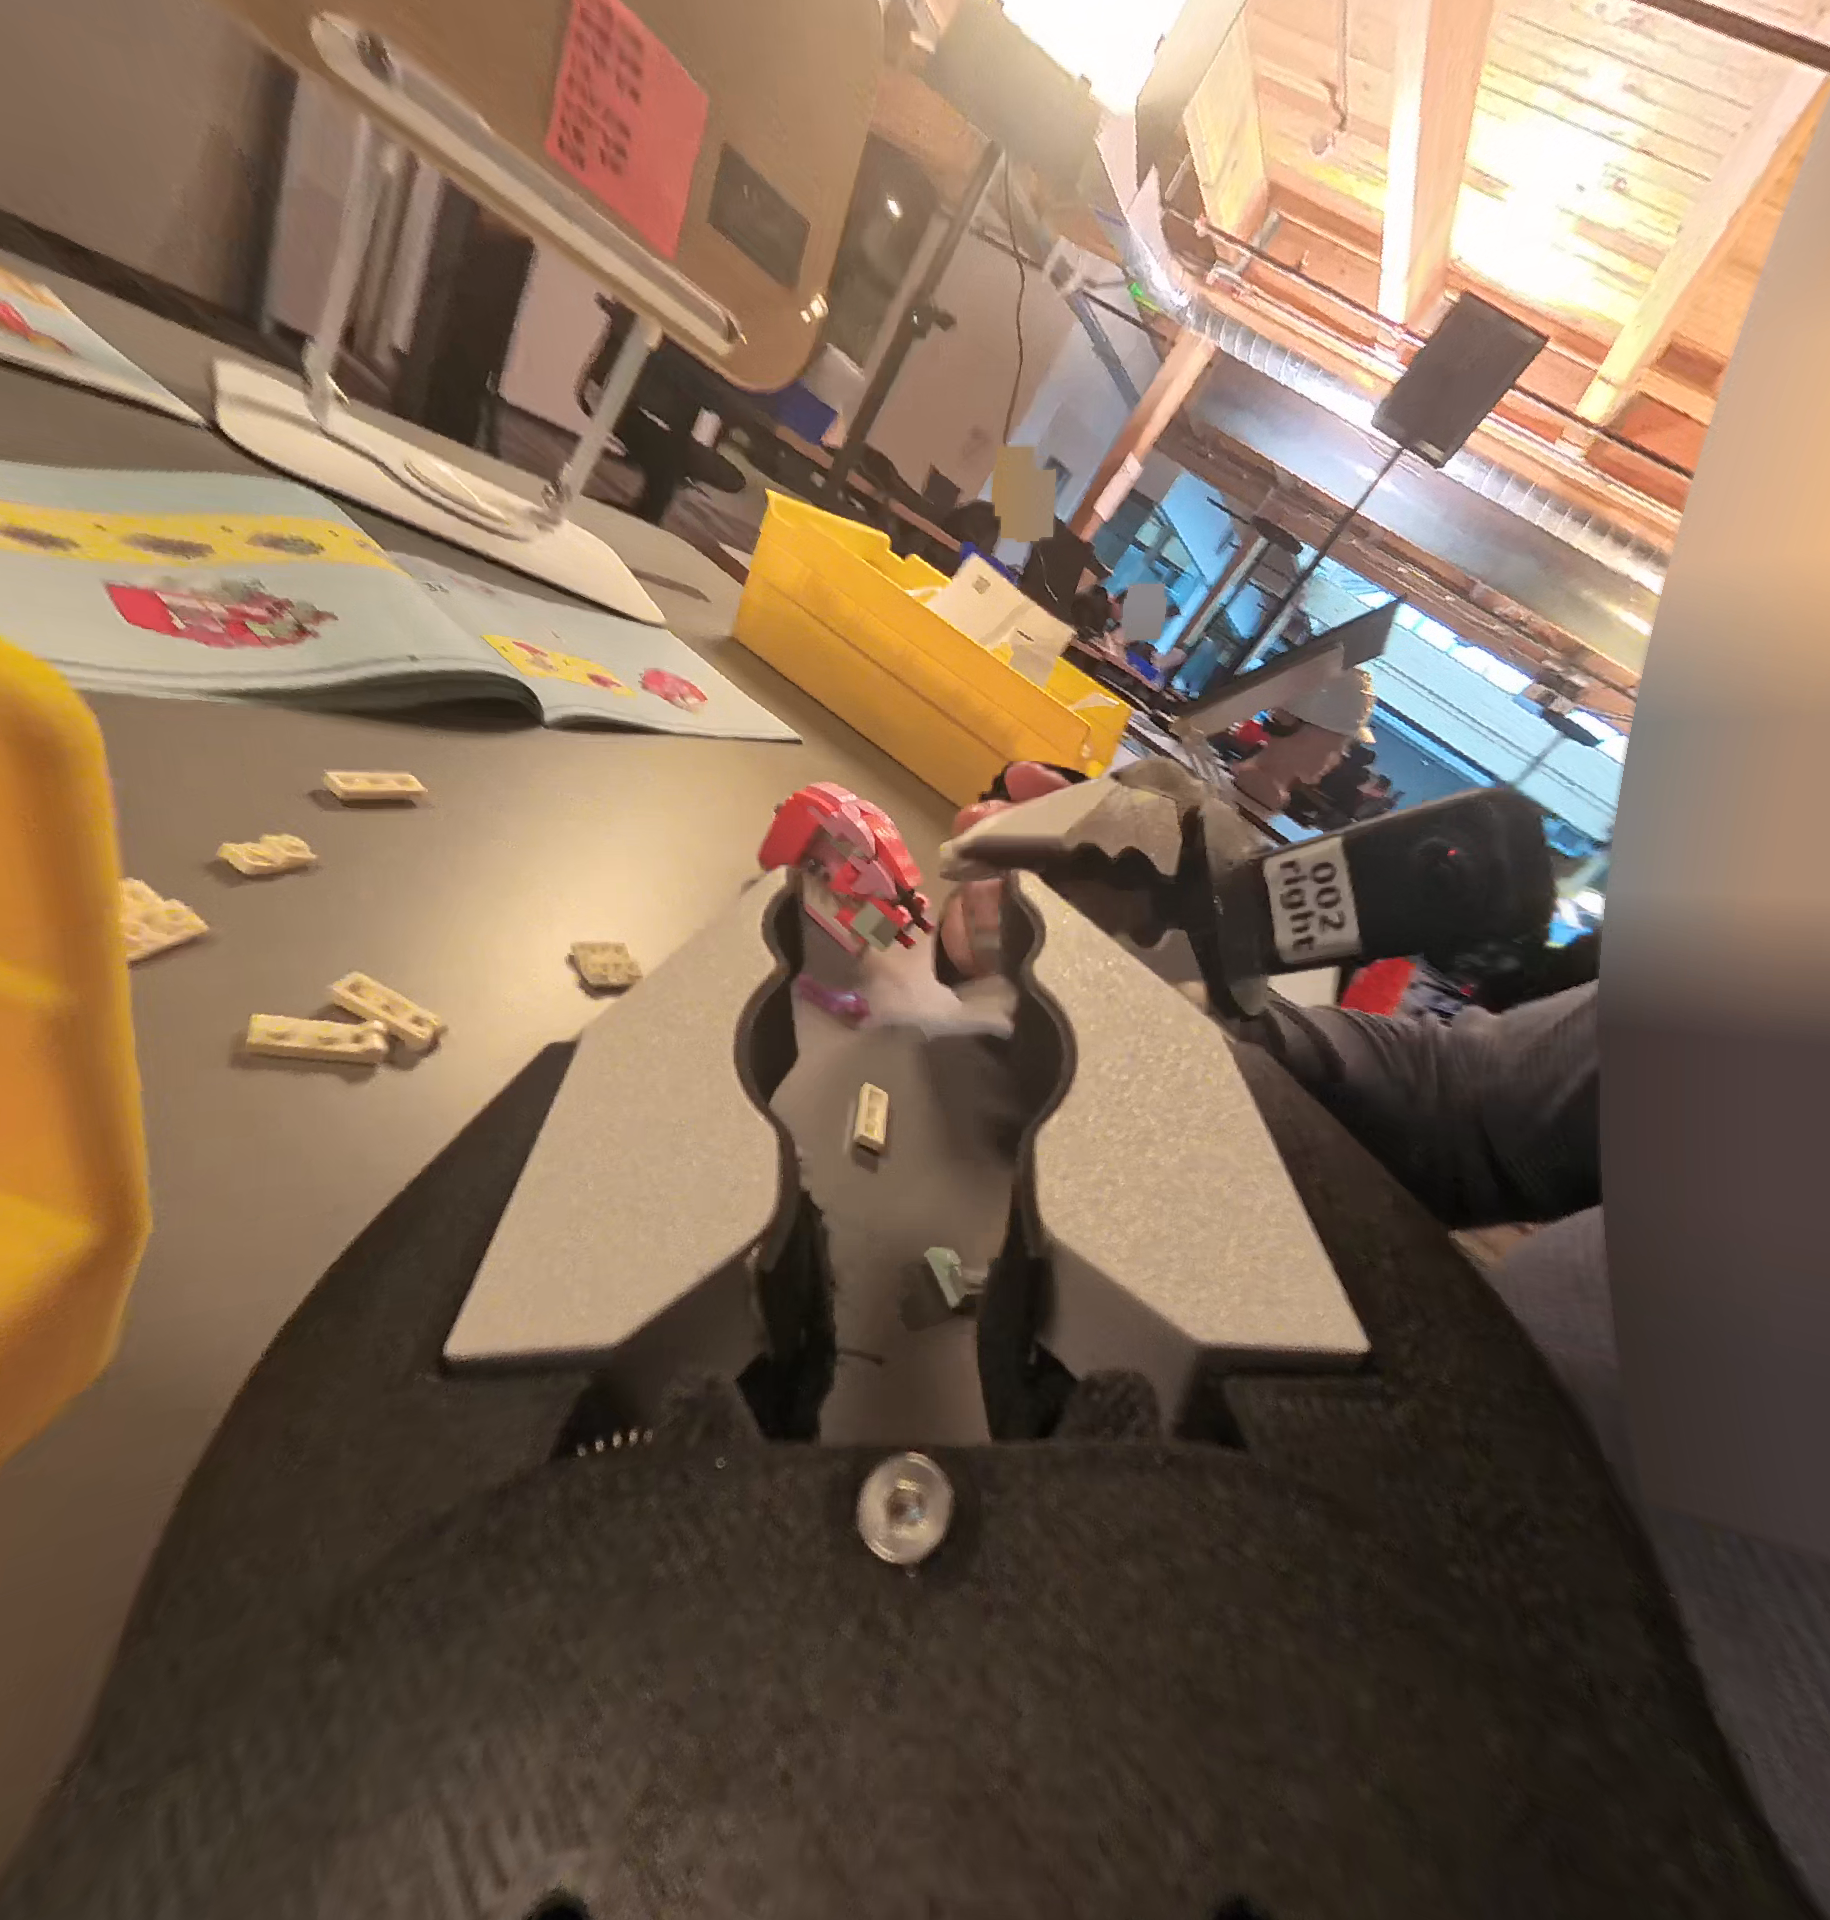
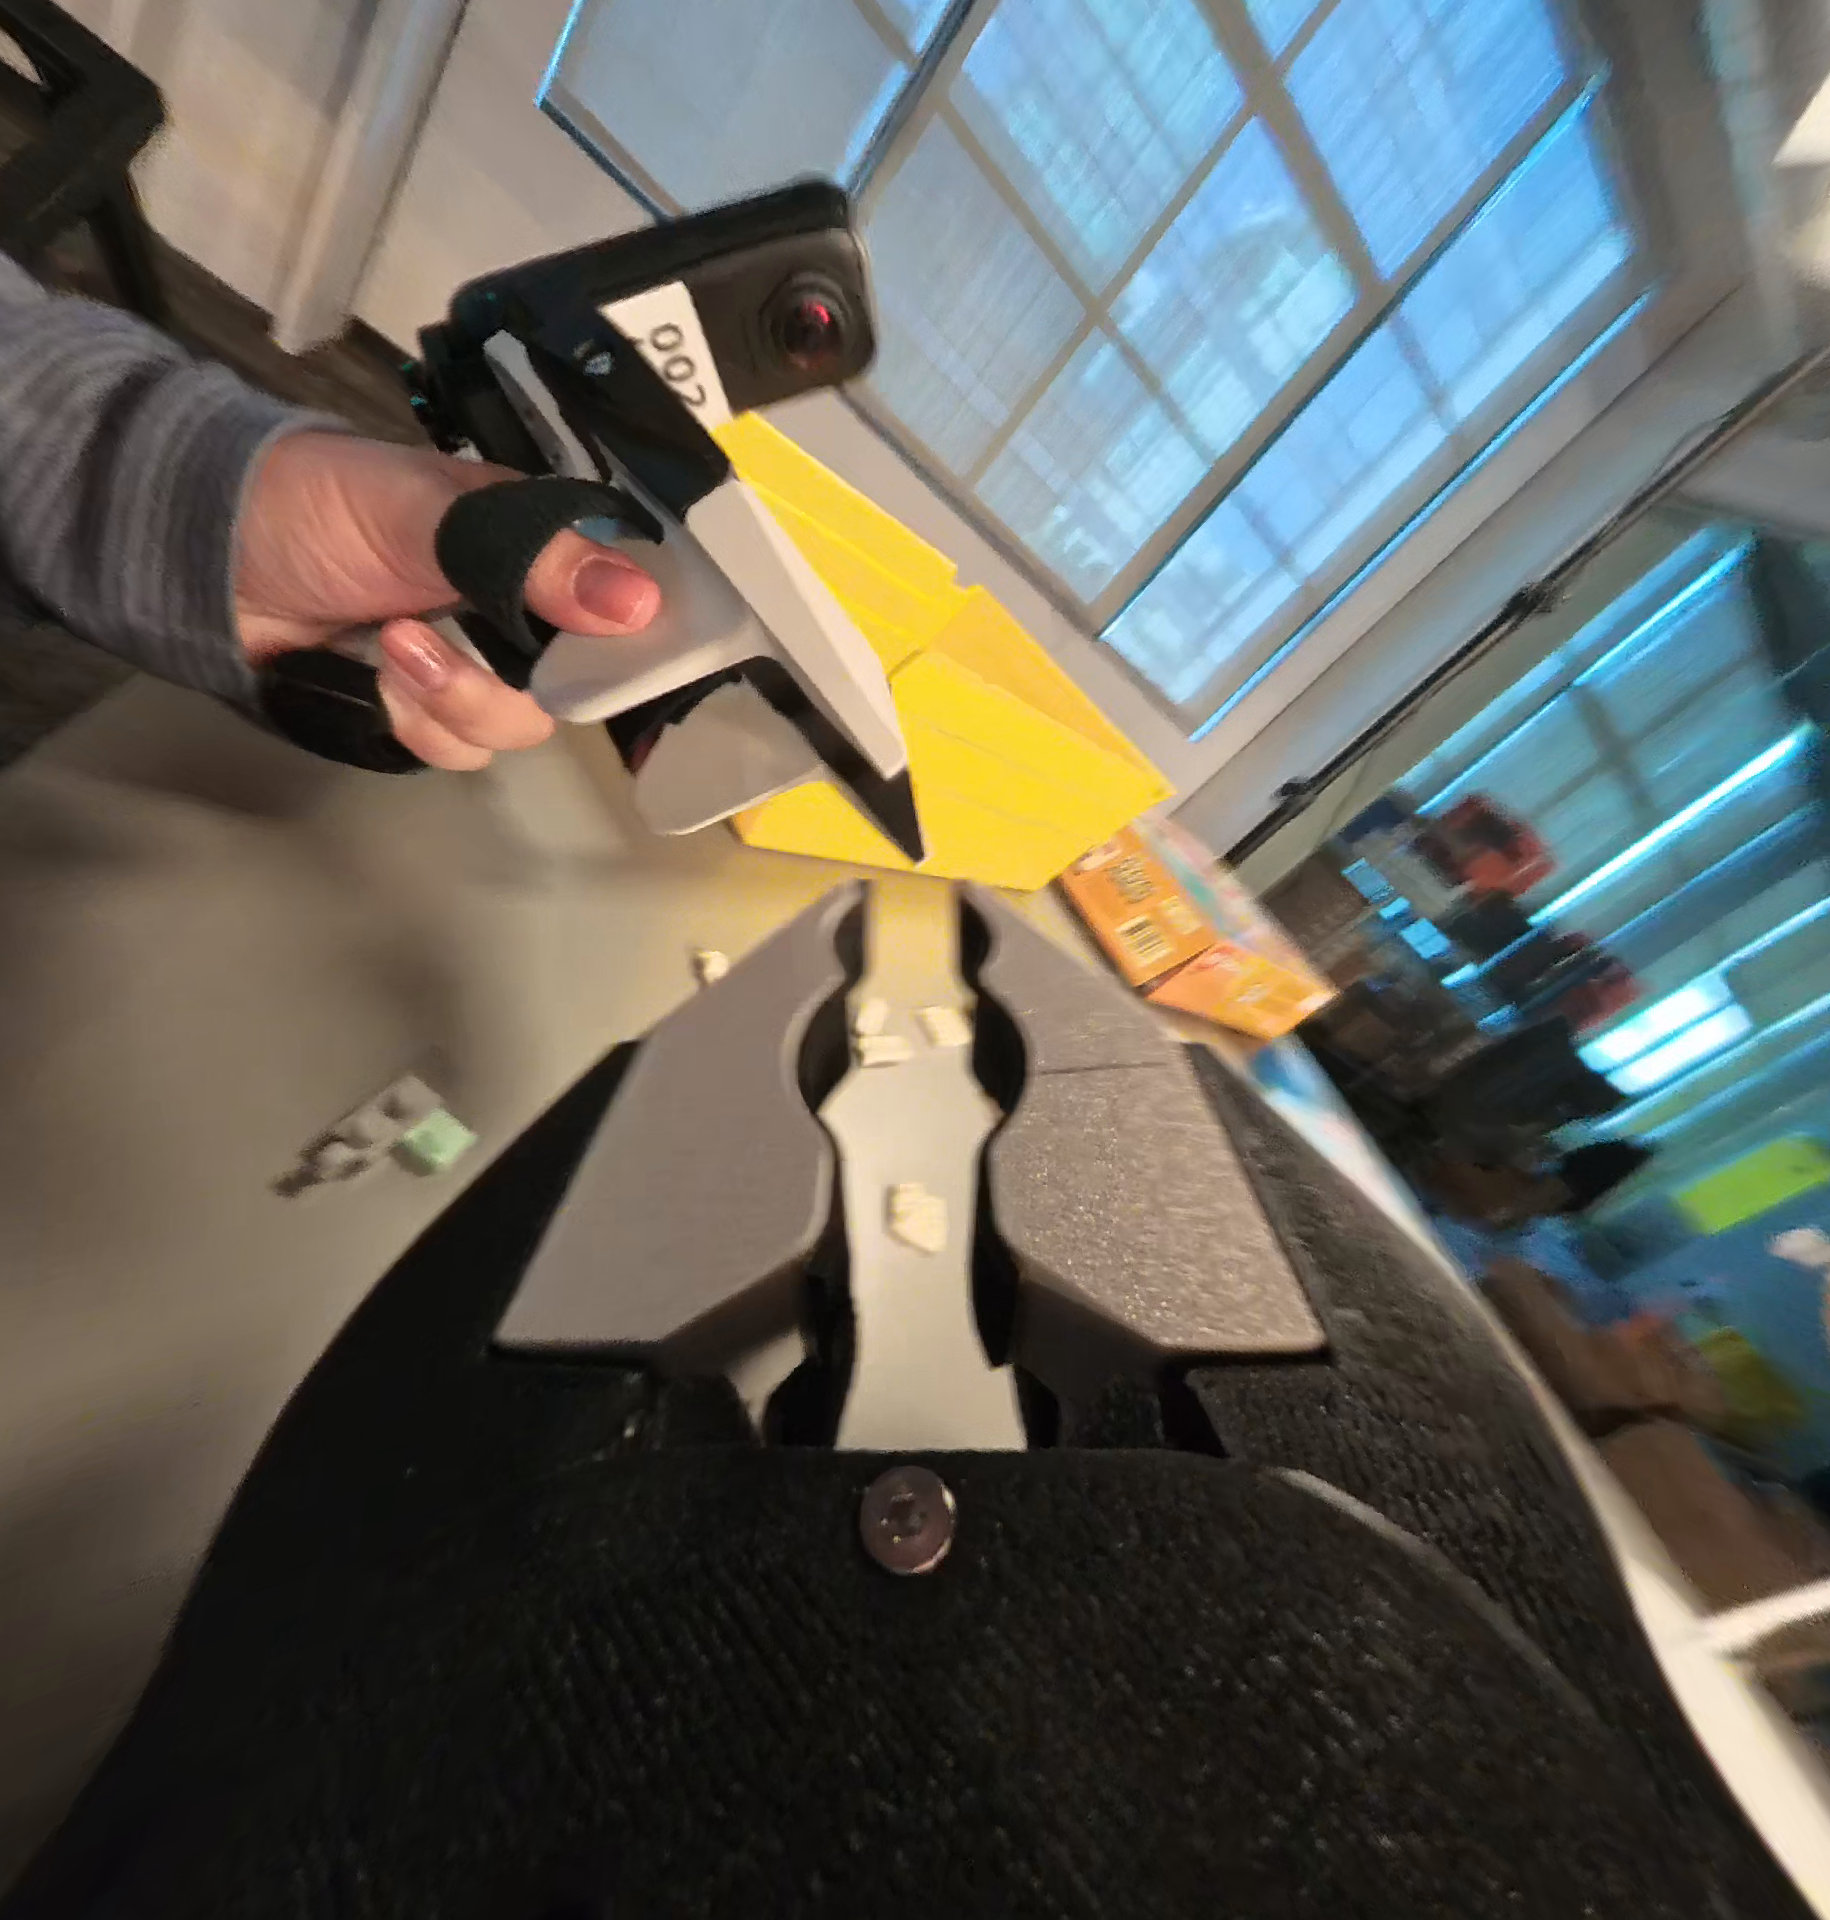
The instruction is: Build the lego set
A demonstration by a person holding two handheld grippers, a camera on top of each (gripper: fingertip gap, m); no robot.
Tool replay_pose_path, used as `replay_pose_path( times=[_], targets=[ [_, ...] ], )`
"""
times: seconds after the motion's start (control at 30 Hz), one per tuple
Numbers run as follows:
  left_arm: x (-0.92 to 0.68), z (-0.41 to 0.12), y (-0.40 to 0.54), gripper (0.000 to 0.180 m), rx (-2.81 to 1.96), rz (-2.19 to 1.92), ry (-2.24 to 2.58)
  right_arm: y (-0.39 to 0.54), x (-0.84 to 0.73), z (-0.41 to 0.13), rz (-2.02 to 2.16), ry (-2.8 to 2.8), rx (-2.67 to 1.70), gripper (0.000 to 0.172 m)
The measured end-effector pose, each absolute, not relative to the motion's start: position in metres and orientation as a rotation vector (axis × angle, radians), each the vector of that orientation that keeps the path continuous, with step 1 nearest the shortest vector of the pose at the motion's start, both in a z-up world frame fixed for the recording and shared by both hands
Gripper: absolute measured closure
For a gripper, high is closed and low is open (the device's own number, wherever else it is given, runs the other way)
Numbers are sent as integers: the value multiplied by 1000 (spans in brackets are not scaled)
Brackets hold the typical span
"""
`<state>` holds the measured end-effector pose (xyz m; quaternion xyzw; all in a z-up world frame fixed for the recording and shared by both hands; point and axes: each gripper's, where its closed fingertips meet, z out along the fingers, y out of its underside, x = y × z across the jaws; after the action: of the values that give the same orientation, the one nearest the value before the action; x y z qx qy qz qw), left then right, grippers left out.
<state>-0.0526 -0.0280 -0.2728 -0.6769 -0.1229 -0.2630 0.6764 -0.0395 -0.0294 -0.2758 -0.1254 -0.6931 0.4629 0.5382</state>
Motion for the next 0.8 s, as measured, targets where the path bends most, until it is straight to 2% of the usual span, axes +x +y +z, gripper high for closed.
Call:
replay_pose_path(
  times=[0.07, 0.1, 0.2, 0.37, 0.43, 0.8],
  targets=[
    [-56, -272, -31, 144, -1513, -541, -281, -30, -38, -275, 1143, -1681, -364, 140],
    [-56, -272, -33, 144, -1512, -520, -284, -31, -36, -275, 1154, -1702, -389, 139],
    [-57, -273, -34, 143, -1522, -488, -286, -32, -30, -288, 1175, -1835, -535, 149],
    [-59, -274, -36, 143, -1523, -449, -291, -47, -5, -318, 1487, -1984, -1132, 145],
    [-62, -274, -38, 143, -1518, -430, -296, -46, 2, -333, 1428, -1986, -1288, 145],
    [-61, -272, -41, 144, -1514, -395, -287, -56, 19, -366, 1142, -2099, -1401, 158]
  ],
)
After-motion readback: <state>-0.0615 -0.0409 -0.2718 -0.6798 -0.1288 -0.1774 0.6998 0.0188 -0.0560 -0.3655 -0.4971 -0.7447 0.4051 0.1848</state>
